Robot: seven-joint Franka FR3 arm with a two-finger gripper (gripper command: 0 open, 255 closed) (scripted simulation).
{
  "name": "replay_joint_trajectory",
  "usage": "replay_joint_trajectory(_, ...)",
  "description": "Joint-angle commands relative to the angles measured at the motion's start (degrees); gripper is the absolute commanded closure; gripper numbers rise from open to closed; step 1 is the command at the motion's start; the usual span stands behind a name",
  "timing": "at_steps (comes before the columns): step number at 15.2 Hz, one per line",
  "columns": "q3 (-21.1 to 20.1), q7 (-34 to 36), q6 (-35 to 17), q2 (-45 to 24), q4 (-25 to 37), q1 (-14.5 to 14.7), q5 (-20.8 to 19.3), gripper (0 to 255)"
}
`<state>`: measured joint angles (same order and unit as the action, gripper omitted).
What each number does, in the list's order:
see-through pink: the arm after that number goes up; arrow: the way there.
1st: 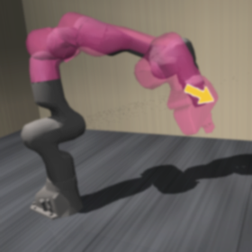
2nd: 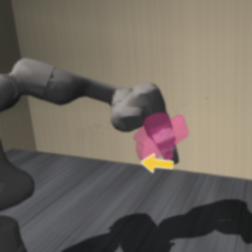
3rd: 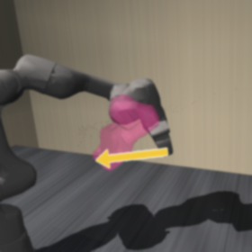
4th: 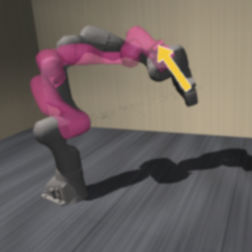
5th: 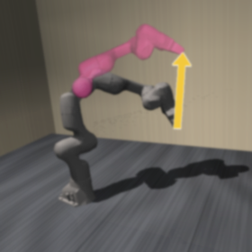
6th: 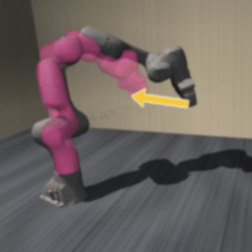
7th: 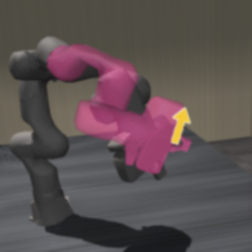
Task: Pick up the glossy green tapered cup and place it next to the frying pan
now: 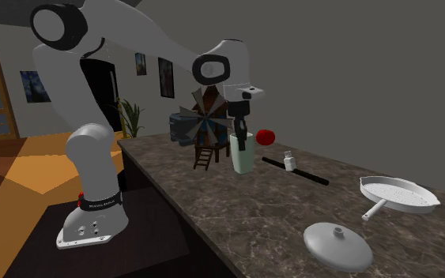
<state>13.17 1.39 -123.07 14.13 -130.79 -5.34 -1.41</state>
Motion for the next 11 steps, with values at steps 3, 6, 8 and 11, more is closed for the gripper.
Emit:
replay_joint_trajectory(3, -0.3, 0.3, 3.3, 0.9, 2.4, 0.1, -0.1, 255)
replay_joint_trajectory(6, -0.4, 0.5, 5.7, 1.4, 4.3, 0.1, -0.2, 255)
replay_joint_trajectory(8, -0.5, 0.6, 7.2, 1.7, 5.6, 0.1, -0.2, 255)
replay_joint_trajectory(11, -0.6, 0.6, 9.5, 2.0, 7.6, 0.1, -0.3, 255)
